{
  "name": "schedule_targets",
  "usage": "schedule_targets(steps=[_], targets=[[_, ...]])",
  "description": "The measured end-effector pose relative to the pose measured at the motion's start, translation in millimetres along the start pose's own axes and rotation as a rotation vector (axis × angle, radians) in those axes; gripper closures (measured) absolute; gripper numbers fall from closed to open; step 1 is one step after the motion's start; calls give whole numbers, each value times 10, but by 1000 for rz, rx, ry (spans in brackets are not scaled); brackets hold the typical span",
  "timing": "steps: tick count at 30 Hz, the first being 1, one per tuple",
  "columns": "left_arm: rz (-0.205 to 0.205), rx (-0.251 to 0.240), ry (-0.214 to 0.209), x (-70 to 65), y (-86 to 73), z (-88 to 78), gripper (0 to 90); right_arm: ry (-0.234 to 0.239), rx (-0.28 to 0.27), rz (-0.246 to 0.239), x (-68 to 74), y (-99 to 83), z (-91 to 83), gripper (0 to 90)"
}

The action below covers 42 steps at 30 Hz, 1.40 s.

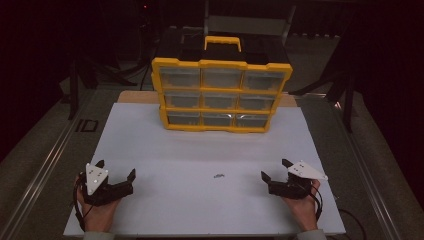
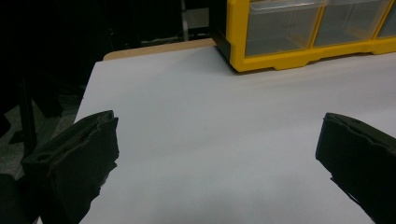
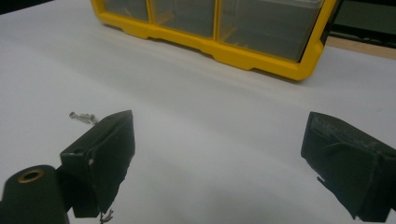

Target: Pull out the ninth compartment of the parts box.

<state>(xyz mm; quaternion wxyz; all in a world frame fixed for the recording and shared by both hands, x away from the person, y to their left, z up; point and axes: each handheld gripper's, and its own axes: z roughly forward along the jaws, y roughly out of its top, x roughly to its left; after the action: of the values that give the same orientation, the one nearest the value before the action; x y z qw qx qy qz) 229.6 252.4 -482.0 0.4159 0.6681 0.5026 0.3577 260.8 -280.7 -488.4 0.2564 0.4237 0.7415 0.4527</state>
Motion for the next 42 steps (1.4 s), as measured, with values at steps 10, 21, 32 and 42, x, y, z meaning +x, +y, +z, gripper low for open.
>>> schedule_targets(steps=[10,21,32,42], targets=[[-1,-3,1,-4,2,-4,1,0,16,-9,23,-4,26,96],[-6,-3,4,-1,-3,-8,1,2,18,-13,47,4,41,96],[30,10,7,-63,-11,13,1,20,23,-9,84,77,73,96],[8,4,10,-39,-15,-7,1,34,16,-21,90,227,126,97]])
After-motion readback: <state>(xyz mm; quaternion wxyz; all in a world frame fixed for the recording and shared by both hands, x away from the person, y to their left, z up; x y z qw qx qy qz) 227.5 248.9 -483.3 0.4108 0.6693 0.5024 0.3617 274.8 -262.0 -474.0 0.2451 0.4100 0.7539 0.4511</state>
